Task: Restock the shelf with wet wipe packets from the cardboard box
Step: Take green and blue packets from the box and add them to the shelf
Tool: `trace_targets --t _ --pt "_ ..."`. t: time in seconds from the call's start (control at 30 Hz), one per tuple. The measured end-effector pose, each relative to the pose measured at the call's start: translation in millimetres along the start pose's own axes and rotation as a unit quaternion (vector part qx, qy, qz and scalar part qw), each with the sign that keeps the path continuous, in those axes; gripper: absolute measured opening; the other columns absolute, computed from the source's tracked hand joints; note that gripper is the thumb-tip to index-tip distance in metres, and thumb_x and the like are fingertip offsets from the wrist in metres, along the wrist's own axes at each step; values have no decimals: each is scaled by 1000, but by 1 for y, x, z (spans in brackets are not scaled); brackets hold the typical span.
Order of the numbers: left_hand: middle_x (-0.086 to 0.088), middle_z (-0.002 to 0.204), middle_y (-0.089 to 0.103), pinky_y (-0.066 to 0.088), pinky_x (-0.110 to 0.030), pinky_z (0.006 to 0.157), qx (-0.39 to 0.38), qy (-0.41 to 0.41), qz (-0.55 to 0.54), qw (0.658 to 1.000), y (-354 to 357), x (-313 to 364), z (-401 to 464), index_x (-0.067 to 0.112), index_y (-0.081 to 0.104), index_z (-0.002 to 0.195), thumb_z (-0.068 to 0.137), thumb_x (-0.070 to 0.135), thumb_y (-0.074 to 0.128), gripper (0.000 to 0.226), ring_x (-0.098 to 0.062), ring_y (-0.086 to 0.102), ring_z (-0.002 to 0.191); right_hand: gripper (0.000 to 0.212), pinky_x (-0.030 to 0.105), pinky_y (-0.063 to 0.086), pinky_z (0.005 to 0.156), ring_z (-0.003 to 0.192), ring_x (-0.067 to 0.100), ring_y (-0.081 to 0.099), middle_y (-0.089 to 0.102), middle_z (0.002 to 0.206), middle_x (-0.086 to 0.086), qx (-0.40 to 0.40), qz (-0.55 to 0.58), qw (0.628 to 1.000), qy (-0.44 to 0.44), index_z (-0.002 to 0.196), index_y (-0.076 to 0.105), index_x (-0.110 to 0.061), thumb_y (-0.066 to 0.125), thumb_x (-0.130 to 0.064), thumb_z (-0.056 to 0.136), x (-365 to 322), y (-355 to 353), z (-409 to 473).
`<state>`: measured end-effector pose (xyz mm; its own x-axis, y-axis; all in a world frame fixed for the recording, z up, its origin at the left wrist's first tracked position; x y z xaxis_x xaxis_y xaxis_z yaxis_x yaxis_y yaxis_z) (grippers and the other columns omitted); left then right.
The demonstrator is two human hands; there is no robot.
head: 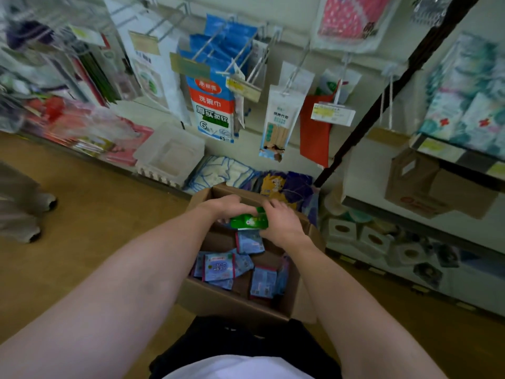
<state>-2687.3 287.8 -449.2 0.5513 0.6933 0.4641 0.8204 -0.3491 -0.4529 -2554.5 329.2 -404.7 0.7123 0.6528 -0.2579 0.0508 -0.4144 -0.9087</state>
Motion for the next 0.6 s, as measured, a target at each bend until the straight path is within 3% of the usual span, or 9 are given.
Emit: trace_targets --t 0.1,0.2,0.4,0.6 --pt "-7 119 57 55 -35 72 32 13 26 999 4 8 -14 14 38 141 82 58 62 77 -22 63 89 73 43 46 97 123 31 48 50 133 6 -25 -1 1000 -11 140 44 -18 78 -36 78 9 3 -7" --pt "-9 140 50 51 -37 93 86 26 77 993 4 17 -25 12 41 144 83 51 65 76 -24 55 117 73 41 47 93 122 30 49 51 132 5 -26 9 1000 -14 140 43 -19 78 -37 77 20 -1 -16" --pt "-9 122 60 45 -29 80 148 51 107 982 15 52 -55 11 55 126 94 39 60 43 -22 58 102 76 38 47 92 120 27 49 53 130 6 -29 52 998 -16 141 44 -20 77 -42 76 52 -17 -38" --pt "-12 131 56 48 -36 94 163 40 169 971 32 93 -80 11 47 137 93 21 57 47 -28 55 115 68 42 54 87 103 22 60 61 119 4 -32 109 993 4 133 50 -17 71 -54 81 96 -43 -61"
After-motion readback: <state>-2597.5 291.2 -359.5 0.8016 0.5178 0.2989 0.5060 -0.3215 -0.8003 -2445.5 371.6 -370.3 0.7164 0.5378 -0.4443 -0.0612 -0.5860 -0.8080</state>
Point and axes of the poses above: each hand's wrist, its own z-axis towards the middle knuckle, its own y-axis out of the palm, x = y × z, the point moved 8 cm from there along z, towards the middle knuckle
